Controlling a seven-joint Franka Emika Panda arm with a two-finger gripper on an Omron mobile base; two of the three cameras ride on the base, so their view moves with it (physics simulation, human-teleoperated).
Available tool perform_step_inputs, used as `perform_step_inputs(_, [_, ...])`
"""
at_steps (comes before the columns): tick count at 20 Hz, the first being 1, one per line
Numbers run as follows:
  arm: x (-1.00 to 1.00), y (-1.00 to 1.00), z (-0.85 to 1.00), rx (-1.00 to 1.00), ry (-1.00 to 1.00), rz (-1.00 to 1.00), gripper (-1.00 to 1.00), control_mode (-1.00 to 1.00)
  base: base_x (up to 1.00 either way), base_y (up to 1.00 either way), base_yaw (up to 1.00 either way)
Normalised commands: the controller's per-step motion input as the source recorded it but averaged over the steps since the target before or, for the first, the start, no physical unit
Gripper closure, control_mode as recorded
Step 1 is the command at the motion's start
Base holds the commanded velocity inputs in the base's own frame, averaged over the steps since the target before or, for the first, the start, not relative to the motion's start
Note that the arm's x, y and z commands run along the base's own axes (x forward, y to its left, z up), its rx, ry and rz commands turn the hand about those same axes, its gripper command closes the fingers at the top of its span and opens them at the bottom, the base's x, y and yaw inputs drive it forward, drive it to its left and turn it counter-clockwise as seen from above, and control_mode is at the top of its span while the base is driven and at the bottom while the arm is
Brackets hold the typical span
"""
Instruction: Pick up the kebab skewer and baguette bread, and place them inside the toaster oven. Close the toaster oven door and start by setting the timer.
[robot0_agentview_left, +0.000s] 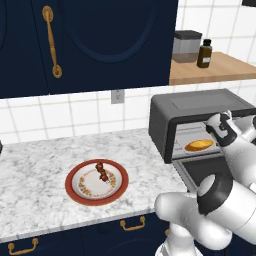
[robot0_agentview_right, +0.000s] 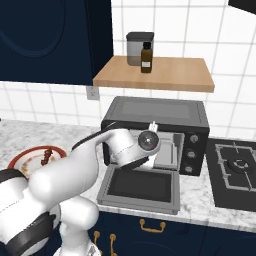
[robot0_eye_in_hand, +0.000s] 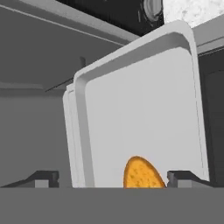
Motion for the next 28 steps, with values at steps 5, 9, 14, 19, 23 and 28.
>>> perform_step_inputs(5, [-0.89,0.46,0.22,-0.13,0.13,0.11,-1.0,-1.0,0.0,0.0,0.0])
perform_step_inputs(9, [-0.66,1.0,0.34,-0.15,0.18,0.38,-1.0,-1.0,0.0,0.0,0.0])
perform_step_inputs(14, [-0.31,1.0,0.29,-0.13,0.24,0.51,-1.0,-1.0,0.0,0.0,0.0])
perform_step_inputs(19, [-0.21,1.0,0.15,-0.14,0.22,0.55,-1.0,-1.0,0.0,0.0,0.0])
perform_step_inputs(23, [-0.07,1.0,0.01,-0.15,0.09,0.51,-1.0,-1.0,0.0,0.0,0.0])
perform_step_inputs(28, [-0.08,1.0,0.0,-0.2,0.09,0.44,-1.0,-1.0,0.0,0.0,0.0])
